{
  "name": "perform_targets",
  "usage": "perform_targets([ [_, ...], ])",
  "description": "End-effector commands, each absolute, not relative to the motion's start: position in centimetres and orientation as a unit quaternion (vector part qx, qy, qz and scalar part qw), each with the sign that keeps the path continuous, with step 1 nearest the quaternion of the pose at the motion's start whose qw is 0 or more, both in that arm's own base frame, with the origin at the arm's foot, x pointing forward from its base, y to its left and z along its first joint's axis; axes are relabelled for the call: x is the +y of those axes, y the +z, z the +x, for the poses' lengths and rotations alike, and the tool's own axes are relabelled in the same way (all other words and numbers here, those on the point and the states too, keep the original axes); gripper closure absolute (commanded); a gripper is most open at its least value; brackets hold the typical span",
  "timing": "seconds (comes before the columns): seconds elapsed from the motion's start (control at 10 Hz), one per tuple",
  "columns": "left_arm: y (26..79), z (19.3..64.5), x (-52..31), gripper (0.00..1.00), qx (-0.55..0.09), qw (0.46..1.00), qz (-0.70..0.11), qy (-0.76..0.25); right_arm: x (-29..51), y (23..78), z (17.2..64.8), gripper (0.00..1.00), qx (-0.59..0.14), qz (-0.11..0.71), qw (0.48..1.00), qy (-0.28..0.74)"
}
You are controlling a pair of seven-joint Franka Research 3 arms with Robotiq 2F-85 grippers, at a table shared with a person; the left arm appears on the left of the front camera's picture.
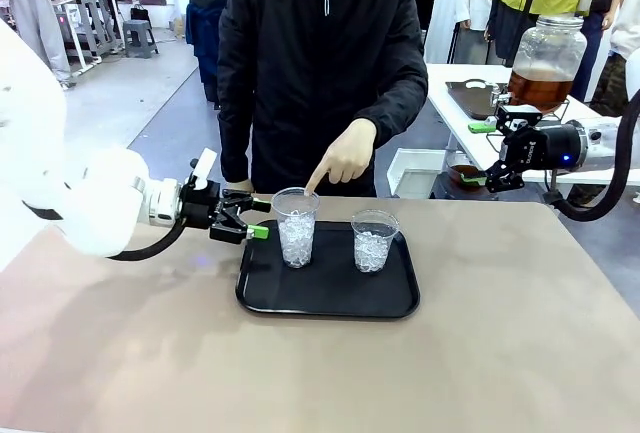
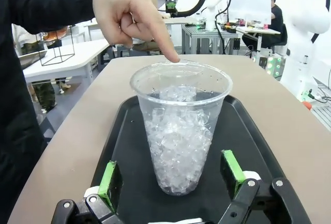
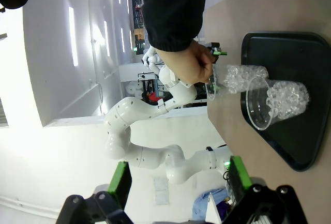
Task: Pour the drink into the iced cup.
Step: Pick up the iced cup indicated by the human and present it to them.
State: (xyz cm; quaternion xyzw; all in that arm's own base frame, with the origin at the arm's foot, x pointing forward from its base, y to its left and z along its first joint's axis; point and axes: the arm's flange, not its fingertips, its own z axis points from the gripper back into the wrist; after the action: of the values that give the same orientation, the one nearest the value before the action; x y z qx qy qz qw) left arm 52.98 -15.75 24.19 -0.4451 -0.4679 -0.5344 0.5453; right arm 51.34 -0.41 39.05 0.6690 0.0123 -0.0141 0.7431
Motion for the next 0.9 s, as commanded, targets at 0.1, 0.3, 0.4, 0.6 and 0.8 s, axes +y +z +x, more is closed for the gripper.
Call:
perform_targets([
  [0.1, 23.3, 53.1, -16.9, 0.0, -0.476, 0.53, -0.457, -0.532, -0.4, 39.2, 51.3, 0.0, 0.01, 0.669, 0.743, -0.015],
  [0.3, 22.9, 53.1, -17.4, 0.0, -0.471, 0.531, -0.46, -0.534, -0.4, 39.2, 51.3, 0.0, 0.01, 0.669, 0.743, -0.015],
  [0.4, 22.6, 53.2, -17.6, 0.0, -0.471, 0.529, -0.464, -0.532, -0.4, 39.2, 51.3, 0.0, 0.01, 0.669, 0.743, -0.015],
  [0.6, 22.1, 53.3, -18.3, 0.0, -0.472, 0.526, -0.467, -0.531, -0.4, 39.2, 51.3, 0.0, 0.01, 0.669, 0.743, -0.015],
  [0.8, 21.9, 53.2, -19.2, 0.0, -0.466, 0.521, -0.476, -0.534, -0.4, 39.2, 51.3, 0.0, 0.01, 0.669, 0.743, -0.015],
])
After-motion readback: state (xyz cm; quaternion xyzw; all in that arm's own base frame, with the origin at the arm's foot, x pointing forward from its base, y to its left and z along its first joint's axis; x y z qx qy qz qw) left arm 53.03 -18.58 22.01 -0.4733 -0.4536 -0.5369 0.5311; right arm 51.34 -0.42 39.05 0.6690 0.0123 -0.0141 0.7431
